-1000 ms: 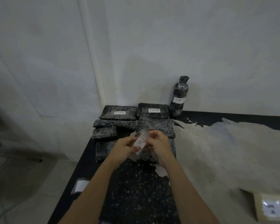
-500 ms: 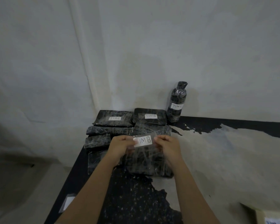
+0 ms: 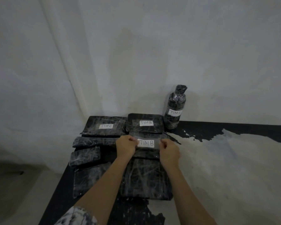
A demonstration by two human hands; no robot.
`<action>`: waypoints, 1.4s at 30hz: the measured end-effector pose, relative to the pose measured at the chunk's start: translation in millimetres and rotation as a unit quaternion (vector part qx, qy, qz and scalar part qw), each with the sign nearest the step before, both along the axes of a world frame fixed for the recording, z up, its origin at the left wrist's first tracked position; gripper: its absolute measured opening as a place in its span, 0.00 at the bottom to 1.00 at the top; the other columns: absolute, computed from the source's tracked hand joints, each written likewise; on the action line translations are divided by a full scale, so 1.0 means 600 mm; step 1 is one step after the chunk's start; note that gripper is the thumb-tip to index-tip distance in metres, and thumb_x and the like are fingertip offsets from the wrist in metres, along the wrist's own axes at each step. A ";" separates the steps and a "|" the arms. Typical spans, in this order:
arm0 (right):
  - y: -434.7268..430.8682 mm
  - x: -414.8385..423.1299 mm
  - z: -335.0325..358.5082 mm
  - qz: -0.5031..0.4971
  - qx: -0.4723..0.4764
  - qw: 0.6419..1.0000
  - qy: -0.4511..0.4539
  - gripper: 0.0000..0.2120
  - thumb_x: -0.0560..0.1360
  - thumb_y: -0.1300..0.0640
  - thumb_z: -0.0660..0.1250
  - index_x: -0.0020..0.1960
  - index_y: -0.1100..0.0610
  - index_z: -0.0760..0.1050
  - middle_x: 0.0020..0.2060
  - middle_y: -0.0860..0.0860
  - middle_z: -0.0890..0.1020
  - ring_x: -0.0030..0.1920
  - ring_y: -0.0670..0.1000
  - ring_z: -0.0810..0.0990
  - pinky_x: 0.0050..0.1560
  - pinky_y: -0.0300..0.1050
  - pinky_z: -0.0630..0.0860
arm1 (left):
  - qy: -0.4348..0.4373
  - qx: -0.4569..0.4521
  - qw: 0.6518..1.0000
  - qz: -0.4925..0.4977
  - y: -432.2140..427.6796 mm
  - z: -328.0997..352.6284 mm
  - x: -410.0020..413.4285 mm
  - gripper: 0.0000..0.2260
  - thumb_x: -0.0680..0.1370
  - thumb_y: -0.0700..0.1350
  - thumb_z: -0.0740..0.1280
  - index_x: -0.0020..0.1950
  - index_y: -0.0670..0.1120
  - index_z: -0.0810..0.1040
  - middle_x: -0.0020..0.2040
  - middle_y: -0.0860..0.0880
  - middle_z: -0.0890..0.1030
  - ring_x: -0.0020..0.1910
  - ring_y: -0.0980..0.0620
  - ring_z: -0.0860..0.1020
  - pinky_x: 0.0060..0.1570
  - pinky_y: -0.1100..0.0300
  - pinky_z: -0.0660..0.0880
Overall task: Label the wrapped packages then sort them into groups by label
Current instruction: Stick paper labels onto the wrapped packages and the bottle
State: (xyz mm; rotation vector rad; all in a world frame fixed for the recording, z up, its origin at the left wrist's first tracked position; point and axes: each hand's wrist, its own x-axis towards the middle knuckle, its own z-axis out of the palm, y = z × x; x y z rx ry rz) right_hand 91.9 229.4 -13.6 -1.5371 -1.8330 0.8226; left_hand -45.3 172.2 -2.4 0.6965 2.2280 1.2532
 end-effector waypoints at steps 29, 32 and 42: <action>-0.009 -0.025 -0.015 0.230 0.016 0.970 -0.075 0.15 0.80 0.65 0.57 0.63 0.67 0.74 0.63 0.59 0.75 0.61 0.56 0.75 0.58 0.28 0.63 | 0.370 -0.203 0.846 -0.326 -0.006 -0.056 0.016 0.23 0.83 0.50 0.44 0.77 0.44 0.53 0.79 0.48 0.51 0.78 0.51 0.47 0.75 0.55 0.43; 0.013 -0.008 -0.016 0.145 0.004 0.984 -0.102 0.16 0.79 0.63 0.58 0.65 0.66 0.73 0.68 0.57 0.69 0.65 0.53 0.70 0.64 0.35 0.63 | 0.351 -0.224 0.858 -0.301 -0.002 -0.053 0.020 0.23 0.82 0.54 0.45 0.76 0.48 0.56 0.78 0.53 0.53 0.78 0.51 0.47 0.75 0.48 0.42; 0.016 -0.021 -0.003 0.012 -0.097 0.980 -0.173 0.46 0.68 0.34 0.68 0.72 0.63 0.57 0.69 0.61 0.62 0.68 0.60 0.61 0.66 0.51 0.62 | 0.172 -0.138 0.973 -0.068 0.013 -0.032 0.024 0.39 0.72 0.59 0.68 0.73 0.39 0.56 0.71 0.40 0.59 0.70 0.40 0.58 0.69 0.49 0.60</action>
